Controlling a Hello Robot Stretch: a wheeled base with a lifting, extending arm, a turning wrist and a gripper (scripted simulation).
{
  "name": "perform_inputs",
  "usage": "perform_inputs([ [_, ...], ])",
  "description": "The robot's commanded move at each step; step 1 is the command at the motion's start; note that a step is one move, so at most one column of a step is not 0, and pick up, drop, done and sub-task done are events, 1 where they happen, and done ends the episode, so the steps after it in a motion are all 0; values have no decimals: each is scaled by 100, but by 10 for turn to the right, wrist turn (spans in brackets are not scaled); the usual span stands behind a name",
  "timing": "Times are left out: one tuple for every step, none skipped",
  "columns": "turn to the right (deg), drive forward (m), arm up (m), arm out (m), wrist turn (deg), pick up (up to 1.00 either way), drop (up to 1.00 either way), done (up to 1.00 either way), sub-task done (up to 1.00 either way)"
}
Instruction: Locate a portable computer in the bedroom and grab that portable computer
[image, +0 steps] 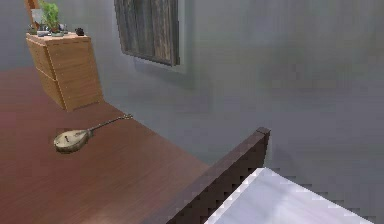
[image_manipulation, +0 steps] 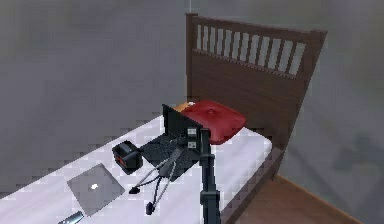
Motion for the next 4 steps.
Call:
perform_inputs([
  [0,0,0,0,450,0,0,0,0],
  [0,0,0,0,450,0,0,0,0],
  [0,0,0,0,180,0,0,0,0],
  [0,0,-30,0,0,0,0,0,0],
])
